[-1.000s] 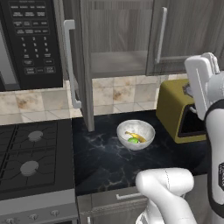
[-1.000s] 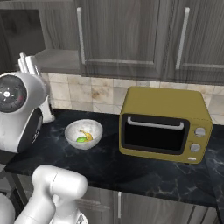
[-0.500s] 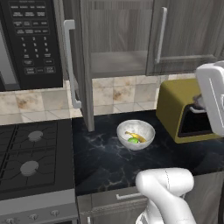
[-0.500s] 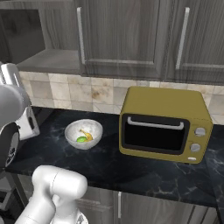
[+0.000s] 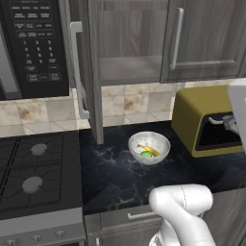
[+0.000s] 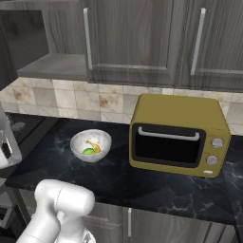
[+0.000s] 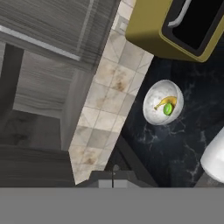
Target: Open the cabinet. Pick the banana and kiwi from the cabinet and place them into the bowl. Then close the cabinet.
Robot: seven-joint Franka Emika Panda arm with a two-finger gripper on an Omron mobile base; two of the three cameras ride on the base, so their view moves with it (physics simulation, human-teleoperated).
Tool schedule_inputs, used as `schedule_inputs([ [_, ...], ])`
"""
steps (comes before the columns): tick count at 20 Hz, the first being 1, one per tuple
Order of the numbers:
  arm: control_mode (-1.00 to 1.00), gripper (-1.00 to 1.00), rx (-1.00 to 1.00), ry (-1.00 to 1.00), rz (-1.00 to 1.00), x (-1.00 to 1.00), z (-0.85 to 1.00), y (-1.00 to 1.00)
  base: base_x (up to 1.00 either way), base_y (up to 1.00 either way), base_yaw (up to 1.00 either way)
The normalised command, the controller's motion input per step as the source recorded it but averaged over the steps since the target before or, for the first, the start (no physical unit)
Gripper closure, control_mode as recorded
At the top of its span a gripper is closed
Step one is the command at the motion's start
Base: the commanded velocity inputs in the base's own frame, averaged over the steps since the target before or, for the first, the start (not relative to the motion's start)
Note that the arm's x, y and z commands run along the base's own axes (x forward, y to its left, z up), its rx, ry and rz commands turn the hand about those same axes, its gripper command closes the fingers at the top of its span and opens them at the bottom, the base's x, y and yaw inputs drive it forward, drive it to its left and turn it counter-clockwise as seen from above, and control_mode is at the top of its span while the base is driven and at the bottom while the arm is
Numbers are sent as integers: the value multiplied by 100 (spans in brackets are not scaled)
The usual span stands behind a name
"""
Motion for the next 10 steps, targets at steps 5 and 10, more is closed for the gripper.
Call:
schedule_inputs([
  [5,-100,100,-3,2,0,-47,1,23,0,0,0],
  [10,-100,100,-4,1,0,-16,0,38,0,0,0],
])
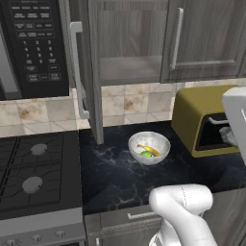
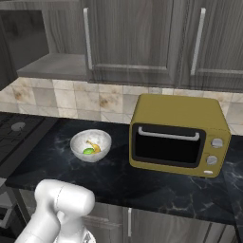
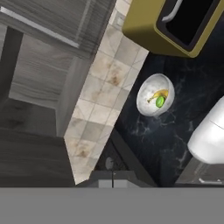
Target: Open the cabinet. Pick the banana and kiwi from the cabinet and place them into the bowl. Then close the cabinet.
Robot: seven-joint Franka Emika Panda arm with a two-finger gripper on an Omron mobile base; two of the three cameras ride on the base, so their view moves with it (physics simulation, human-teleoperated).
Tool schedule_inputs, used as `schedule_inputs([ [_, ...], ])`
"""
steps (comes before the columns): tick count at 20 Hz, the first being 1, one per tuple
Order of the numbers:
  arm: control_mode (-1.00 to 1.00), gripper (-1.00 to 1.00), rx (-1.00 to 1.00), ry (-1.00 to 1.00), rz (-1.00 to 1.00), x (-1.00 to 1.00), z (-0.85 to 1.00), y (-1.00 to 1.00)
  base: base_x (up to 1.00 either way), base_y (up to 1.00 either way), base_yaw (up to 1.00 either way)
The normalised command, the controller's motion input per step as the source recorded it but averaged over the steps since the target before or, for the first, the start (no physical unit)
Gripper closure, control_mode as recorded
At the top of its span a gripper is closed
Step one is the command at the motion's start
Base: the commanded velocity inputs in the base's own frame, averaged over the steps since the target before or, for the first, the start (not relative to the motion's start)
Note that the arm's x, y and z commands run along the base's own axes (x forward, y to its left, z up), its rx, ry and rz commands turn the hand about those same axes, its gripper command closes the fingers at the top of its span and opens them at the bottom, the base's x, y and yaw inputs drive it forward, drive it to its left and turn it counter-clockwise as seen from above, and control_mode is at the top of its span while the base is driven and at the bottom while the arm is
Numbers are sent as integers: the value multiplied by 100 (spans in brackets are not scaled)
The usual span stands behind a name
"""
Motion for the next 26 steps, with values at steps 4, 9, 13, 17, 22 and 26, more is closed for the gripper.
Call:
schedule_inputs([
  [4,-100,100,-7,0,0,0,0,61,0,0,0],
  [9,-100,100,-6,-8,0,0,0,62,0,0,0],
  [13,-100,100,-6,-13,0,0,0,55,0,0,0],
  [17,-100,100,-5,-10,0,0,0,42,0,0,0],
  [22,-100,100,-5,-3,0,6,0,36,0,0,0],
  [26,-100,100,-4,0,0,11,0,28,0,0,0],
])
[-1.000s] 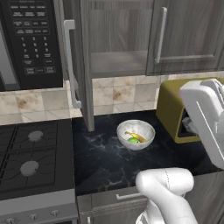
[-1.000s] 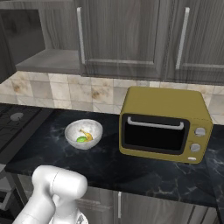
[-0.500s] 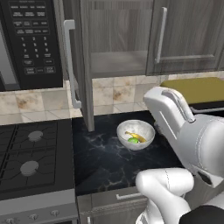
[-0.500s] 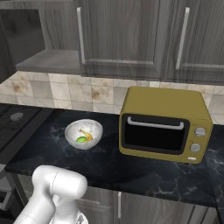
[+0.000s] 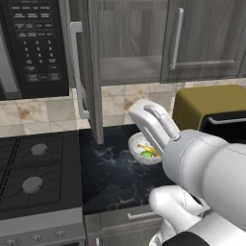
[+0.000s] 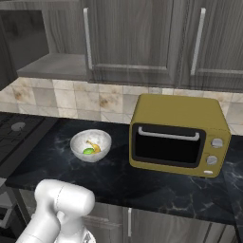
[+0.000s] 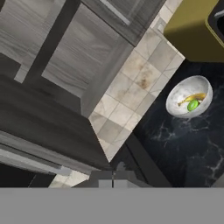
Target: Open the cabinet. Pick the banana and kiwi from the cabinet and place them into the bowl. Then close the cabinet.
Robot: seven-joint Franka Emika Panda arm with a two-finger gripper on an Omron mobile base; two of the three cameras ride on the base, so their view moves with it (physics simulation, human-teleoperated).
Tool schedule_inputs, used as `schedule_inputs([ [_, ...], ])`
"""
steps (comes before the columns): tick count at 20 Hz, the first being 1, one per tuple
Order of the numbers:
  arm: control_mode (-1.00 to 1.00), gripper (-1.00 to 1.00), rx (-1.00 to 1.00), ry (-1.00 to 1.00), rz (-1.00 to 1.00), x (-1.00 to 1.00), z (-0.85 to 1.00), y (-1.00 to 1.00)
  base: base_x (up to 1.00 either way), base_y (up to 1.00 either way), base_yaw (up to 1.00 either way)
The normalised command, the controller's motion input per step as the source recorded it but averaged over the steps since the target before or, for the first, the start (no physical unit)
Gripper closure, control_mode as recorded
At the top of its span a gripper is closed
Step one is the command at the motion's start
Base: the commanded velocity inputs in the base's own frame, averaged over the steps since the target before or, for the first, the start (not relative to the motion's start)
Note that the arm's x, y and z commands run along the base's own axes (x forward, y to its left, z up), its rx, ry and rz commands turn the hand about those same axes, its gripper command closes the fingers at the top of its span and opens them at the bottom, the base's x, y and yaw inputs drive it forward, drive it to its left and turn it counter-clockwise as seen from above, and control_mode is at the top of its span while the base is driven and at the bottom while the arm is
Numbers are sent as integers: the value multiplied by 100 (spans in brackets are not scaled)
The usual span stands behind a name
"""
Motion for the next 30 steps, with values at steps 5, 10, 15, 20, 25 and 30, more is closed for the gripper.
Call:
schedule_inputs([
  [5,-100,100,-5,0,0,15,-5,33,0,0,0],
  [10,-100,100,-4,0,0,24,-3,28,0,0,0],
  [15,-100,100,-3,0,0,30,-7,25,0,0,0],
  [20,-100,100,-5,0,-1,44,-28,29,0,0,0],
  [25,-100,100,-7,0,-3,48,-29,27,0,0,0],
  [30,-100,100,-5,-2,-2,28,-18,28,0,0,0],
])
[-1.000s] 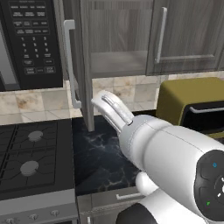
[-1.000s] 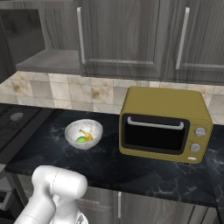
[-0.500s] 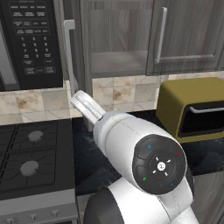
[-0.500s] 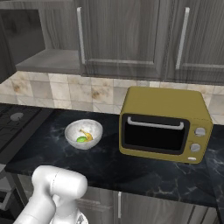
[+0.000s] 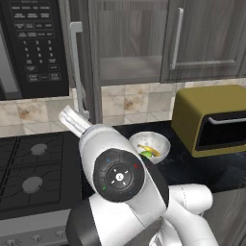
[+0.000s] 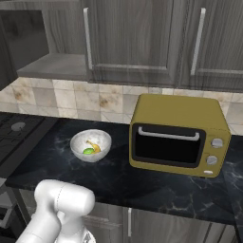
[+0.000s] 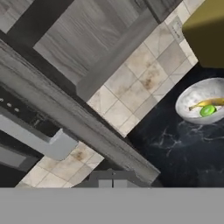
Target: Open the cabinet. Pick the banana and kiwi from the cabinet and place them into the bowl. Then close the cabinet.
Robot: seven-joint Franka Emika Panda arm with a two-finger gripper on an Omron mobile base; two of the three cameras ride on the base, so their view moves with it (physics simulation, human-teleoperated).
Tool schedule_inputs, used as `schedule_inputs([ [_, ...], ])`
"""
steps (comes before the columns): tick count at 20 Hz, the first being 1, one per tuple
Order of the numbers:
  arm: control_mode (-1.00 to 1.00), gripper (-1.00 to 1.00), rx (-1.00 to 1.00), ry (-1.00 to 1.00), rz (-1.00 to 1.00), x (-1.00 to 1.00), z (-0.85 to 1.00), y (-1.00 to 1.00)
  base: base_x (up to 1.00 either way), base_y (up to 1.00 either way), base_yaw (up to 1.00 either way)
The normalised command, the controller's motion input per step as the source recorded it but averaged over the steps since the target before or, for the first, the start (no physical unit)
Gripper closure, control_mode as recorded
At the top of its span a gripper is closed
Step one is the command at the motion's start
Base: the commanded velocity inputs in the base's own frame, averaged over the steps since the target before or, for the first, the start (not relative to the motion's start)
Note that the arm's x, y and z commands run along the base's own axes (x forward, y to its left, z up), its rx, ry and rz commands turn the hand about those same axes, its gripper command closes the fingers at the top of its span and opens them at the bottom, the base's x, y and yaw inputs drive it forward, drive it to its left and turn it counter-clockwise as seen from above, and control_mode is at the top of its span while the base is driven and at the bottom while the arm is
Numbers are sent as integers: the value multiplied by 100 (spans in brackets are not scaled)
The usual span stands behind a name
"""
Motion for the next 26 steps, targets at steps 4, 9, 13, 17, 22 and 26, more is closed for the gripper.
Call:
schedule_inputs([
  [4,-100,100,-3,-10,0,1,-8,39,0,0,0],
  [9,-100,100,-3,-8,-2,0,-1,39,0,0,0],
  [13,-100,100,0,0,-6,29,-4,26,0,0,0],
  [17,-100,100,0,0,-6,34,-14,25,0,0,0],
  [22,-100,100,0,0,-7,29,-8,18,0,0,0],
  [26,-100,100,0,-2,-8,16,0,3,0,0,0],
])
